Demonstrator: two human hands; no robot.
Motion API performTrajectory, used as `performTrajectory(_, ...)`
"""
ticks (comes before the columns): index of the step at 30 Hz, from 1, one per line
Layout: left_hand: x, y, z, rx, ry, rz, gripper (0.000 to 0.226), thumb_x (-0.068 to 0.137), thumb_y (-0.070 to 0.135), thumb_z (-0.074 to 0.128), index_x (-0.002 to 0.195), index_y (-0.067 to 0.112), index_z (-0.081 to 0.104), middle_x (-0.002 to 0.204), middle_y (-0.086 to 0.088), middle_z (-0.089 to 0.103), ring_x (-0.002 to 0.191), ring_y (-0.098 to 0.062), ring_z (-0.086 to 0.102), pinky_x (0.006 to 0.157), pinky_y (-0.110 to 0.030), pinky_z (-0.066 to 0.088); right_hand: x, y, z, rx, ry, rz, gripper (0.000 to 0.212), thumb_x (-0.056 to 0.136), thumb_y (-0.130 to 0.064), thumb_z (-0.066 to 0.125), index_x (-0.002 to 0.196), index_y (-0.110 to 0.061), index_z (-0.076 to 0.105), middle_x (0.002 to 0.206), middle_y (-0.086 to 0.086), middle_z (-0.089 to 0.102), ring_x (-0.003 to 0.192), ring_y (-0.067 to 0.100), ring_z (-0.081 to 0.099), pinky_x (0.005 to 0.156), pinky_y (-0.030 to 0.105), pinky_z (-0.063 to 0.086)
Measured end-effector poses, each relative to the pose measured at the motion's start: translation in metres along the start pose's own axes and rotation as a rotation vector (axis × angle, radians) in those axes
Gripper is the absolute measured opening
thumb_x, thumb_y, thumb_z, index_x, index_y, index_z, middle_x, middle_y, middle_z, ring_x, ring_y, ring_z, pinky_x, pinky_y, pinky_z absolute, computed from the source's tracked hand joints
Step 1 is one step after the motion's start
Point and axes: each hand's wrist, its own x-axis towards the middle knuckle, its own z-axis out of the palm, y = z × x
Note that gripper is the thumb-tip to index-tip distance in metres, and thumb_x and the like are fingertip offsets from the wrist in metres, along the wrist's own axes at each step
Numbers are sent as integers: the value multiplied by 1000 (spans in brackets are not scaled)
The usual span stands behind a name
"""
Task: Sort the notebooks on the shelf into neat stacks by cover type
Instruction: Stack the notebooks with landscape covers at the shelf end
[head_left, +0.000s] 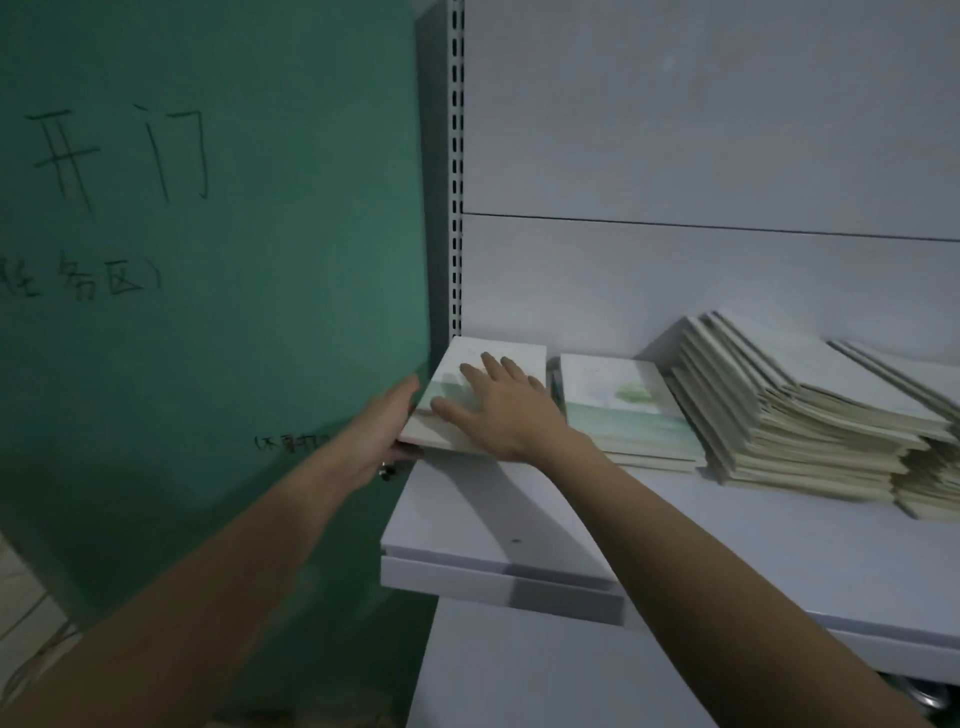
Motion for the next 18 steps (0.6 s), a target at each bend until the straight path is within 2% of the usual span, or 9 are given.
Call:
performTrajectory(3,0,-4,-11,-57,-154,-9,36,104,44,29,103,25,59,104,1,67,89,-18,62,73,-34,50,-5,-5,13,-77,-41,26,89,85,-79,16,152,-21,18,161,11,13,147,31,10,118,52,11)
performTrajectory(5,4,-9,-22,-116,-233,-27,35,104,44,29,112,22,56,112,6,63,99,-17,61,79,-36,51,-29,-11,22,-88,39,15,94,79,-83,12,152,-24,17,161,8,13,147,29,10,119,51,10)
performTrajectory(7,9,-12,-31,-76,-202,-27,40,103,43,33,117,16,58,116,1,62,99,-18,61,84,-38,52,-59,-17,32,-124,136,-12,86,82,-80,19,150,-28,22,160,4,19,147,26,15,119,48,13)
performTrajectory(10,15,-7,-37,9,-8,45,40,102,38,36,95,17,70,97,-5,61,67,-17,48,53,-28,42,-69,-22,30,-101,199,8,61,94,-60,38,148,-32,30,156,-3,30,144,19,26,117,42,22)
performTrajectory(11,14,-4,-38,-21,-15,41,43,102,39,34,91,16,69,90,-5,58,62,-15,42,49,-26,36,-65,-25,23,-55,204,29,57,96,-57,39,147,-32,34,152,-5,37,139,19,34,113,40,30)
performTrajectory(13,10,3,-41,-180,-137,-28,54,102,49,29,92,10,65,82,-6,57,58,-15,42,50,-26,33,-53,-39,6,91,236,98,51,98,-53,37,144,-31,41,140,-6,52,123,20,51,93,35,44)
performTrajectory(15,6,10,-47,-364,-301,-118,67,97,63,28,101,7,65,82,-10,63,63,-20,54,56,-28,44,-43,-60,-3,233,280,106,50,97,-54,38,142,-31,44,130,-2,60,110,22,57,79,33,45)
performTrajectory(16,6,12,-52,-439,-369,-155,71,93,68,31,105,8,67,86,-12,66,68,-23,60,61,-30,51,-42,-73,-3,254,269,65,52,96,-56,39,142,-31,43,130,-1,60,109,21,57,81,34,46)
performTrajectory(18,8,14,-65,-502,-426,-207,64,93,64,40,108,10,70,93,-13,72,75,-27,68,66,-34,56,-39,-94,8,187,162,-47,63,94,-58,42,148,-28,34,147,2,45,127,21,45,101,37,41)
